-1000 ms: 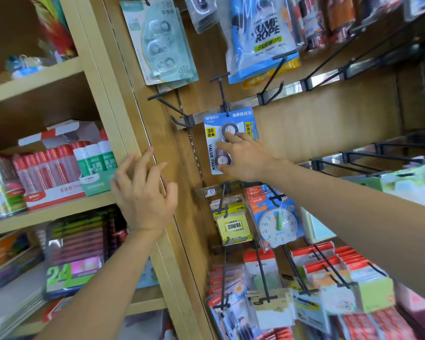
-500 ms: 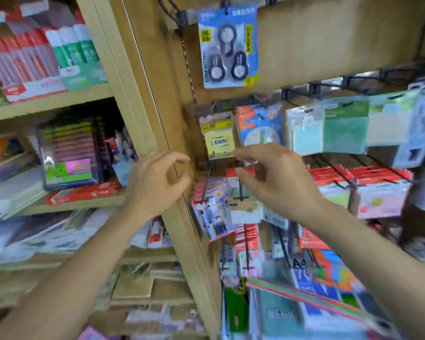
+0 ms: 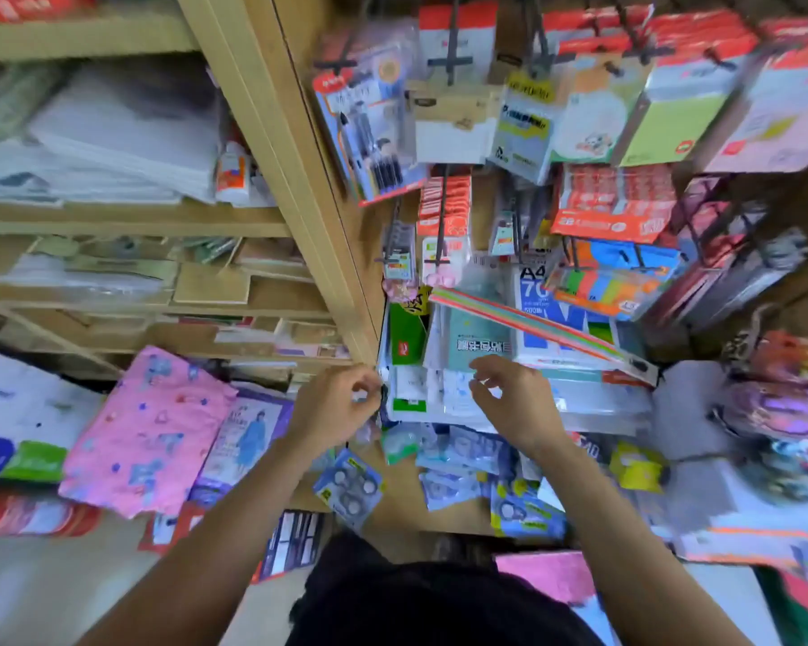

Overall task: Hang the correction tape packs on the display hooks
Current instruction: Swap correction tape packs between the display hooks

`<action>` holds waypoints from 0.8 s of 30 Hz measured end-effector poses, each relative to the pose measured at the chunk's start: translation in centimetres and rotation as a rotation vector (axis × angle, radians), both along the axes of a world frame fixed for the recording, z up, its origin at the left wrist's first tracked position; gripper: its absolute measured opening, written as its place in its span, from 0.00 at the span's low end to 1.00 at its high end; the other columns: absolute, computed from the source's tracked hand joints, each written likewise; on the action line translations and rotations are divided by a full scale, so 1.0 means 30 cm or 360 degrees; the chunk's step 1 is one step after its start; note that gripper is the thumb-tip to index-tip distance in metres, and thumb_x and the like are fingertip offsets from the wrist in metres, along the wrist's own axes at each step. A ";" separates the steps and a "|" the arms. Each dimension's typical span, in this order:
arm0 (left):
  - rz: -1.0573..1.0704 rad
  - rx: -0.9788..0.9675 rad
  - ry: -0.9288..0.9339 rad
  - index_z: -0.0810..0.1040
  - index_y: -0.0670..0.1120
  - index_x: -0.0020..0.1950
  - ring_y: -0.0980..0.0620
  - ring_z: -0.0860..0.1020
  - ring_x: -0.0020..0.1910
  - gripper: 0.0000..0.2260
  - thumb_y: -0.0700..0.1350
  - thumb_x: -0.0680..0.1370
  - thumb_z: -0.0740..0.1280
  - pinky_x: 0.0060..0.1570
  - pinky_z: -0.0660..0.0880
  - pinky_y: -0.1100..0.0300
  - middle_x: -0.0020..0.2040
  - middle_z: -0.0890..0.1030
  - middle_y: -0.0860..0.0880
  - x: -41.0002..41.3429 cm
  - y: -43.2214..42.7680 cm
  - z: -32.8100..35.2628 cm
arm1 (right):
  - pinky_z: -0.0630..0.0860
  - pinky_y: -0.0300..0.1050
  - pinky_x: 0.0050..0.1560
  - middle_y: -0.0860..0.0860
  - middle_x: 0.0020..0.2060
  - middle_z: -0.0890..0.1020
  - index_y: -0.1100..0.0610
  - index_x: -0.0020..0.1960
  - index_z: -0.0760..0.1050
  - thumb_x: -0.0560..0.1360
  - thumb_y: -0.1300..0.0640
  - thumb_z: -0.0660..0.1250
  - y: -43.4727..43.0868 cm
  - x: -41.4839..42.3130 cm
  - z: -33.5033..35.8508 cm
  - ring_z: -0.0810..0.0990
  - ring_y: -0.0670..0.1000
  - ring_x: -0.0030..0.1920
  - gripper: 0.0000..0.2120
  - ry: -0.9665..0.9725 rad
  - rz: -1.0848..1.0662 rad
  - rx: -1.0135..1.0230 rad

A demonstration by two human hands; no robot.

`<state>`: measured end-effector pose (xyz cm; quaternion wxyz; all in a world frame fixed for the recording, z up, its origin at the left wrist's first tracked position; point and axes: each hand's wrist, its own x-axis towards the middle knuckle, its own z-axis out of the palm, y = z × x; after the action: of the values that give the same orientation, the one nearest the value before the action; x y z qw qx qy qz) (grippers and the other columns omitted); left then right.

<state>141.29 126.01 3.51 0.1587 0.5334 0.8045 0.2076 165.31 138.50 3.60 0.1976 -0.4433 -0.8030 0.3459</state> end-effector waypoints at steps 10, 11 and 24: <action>0.0319 -0.1006 -0.0533 0.83 0.54 0.50 0.44 0.81 0.55 0.07 0.52 0.76 0.68 0.50 0.73 0.56 0.52 0.85 0.50 0.180 -0.294 -0.540 | 0.74 0.46 0.51 0.53 0.49 0.86 0.50 0.57 0.81 0.74 0.56 0.68 -0.208 0.086 -0.498 0.82 0.57 0.54 0.13 -0.0726 -0.0049 -0.0813; 0.0367 -0.1047 -0.0599 0.83 0.54 0.50 0.45 0.81 0.56 0.06 0.51 0.75 0.69 0.50 0.72 0.58 0.52 0.85 0.50 0.184 -0.318 -0.573 | 0.74 0.46 0.51 0.54 0.51 0.85 0.49 0.57 0.81 0.74 0.56 0.67 -0.220 0.087 -0.537 0.82 0.58 0.55 0.13 -0.0805 -0.0014 -0.0842; 0.1036 -0.1080 -0.1094 0.79 0.43 0.60 0.43 0.79 0.60 0.11 0.46 0.80 0.67 0.54 0.72 0.56 0.58 0.82 0.44 0.123 -0.440 -1.136 | 0.74 0.48 0.56 0.55 0.54 0.83 0.53 0.62 0.77 0.77 0.51 0.66 -0.185 -0.043 -1.082 0.80 0.58 0.57 0.15 -0.1187 0.0186 -0.1066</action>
<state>144.99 112.81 -30.57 0.5007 0.0801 0.8509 0.1375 164.03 132.96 -28.87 -0.2755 -0.5302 -0.6872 0.4132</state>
